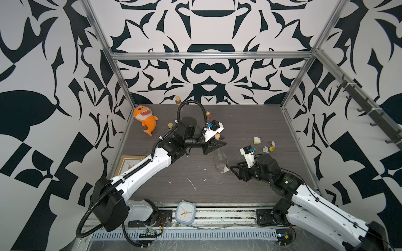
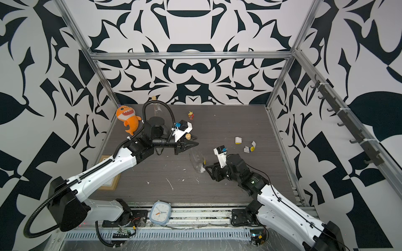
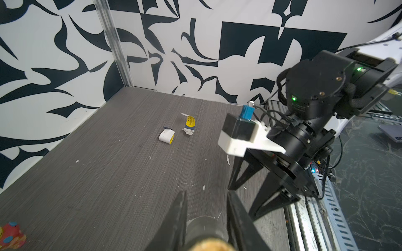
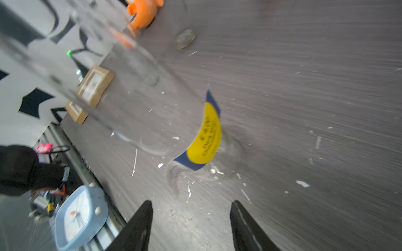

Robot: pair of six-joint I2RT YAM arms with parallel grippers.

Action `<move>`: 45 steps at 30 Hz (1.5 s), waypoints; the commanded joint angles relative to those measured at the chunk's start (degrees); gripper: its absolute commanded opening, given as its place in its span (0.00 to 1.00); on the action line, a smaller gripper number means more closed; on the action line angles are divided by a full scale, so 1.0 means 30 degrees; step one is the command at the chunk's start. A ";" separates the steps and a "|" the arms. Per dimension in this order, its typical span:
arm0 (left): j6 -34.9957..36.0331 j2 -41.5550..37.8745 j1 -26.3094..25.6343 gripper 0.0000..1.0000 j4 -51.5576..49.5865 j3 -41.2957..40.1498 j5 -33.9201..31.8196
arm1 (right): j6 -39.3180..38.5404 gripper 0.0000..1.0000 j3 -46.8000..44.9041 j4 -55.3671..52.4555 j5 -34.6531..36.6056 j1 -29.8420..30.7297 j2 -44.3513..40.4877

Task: Remove the label from the bottle
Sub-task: Adjust the bottle at the center of the board.

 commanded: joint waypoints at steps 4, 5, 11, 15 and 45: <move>-0.0692 0.0750 -0.0331 0.17 0.1500 0.0873 0.0933 | 0.1474 0.58 -0.0195 0.0770 0.1525 -0.2767 0.1017; -0.0730 0.0917 -0.0465 0.25 0.1546 0.1012 0.0938 | 0.1482 0.57 -0.0100 0.0773 0.1882 -0.2997 0.1721; -0.1042 0.1702 -0.1128 0.50 0.1762 0.1570 0.0719 | 0.1598 0.54 -0.0356 0.3393 0.1658 -0.3144 0.5532; -0.1199 0.1849 -0.1364 0.58 0.1911 0.1640 0.0515 | 0.1897 0.54 -0.0684 0.4314 0.1583 -0.3131 0.7067; -0.1749 0.1406 -0.1599 0.65 0.2439 0.0795 0.0139 | 0.3669 0.50 -0.2591 0.9956 -0.0610 -0.1688 1.0866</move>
